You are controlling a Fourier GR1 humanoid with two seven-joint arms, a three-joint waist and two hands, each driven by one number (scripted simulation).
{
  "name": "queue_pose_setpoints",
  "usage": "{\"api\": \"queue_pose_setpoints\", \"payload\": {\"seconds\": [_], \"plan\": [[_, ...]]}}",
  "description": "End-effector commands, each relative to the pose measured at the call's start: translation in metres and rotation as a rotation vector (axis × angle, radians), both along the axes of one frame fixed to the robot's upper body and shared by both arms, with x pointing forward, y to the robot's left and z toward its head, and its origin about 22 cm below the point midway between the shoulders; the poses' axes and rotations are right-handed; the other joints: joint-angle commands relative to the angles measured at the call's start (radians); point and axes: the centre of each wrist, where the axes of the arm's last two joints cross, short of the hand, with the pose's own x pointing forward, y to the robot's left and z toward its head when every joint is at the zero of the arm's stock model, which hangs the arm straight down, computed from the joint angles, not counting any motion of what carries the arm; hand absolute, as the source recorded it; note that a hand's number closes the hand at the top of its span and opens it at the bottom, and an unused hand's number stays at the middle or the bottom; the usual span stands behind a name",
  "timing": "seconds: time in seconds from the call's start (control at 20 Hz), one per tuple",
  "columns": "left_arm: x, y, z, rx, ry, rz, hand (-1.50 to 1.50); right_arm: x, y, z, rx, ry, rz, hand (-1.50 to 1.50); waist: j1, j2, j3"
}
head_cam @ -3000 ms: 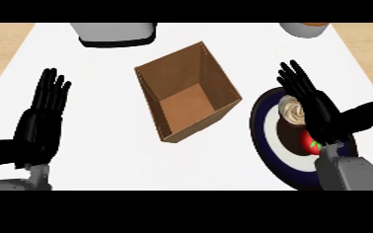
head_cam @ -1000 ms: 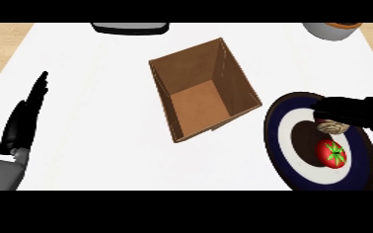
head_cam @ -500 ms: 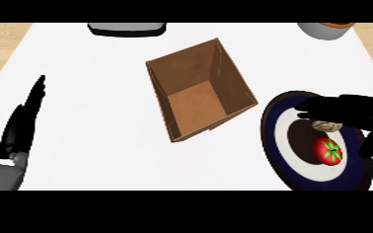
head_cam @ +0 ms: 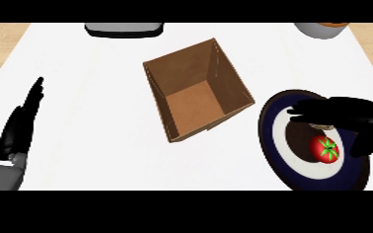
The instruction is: Pick the tomato from the plate and place it in the cardboard box
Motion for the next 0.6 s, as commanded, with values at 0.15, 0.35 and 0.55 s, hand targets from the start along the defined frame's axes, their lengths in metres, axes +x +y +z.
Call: {"api": "queue_pose_setpoints", "payload": {"seconds": [0.15, 0.35, 0.55], "plan": [[0.005, 0.002, 0.004, 0.008, -0.008, 0.006, 0.0, -0.001, 0.0, 0.007, 0.12, 0.13, 0.134, -1.5, -0.005, 0.0, 0.0], [0.003, 0.007, 0.011, 0.016, 0.002, -0.005, 0.0, -0.012, -0.011, 0.012, 0.086, 0.128, 0.143, -1.5, -0.007, -0.002, 0.0], [0.002, -0.009, -0.005, -0.004, 0.006, 0.007, 0.0, -0.031, 0.004, 0.01, -0.009, 0.101, 0.149, -1.5, -0.017, -0.004, -0.001]]}}
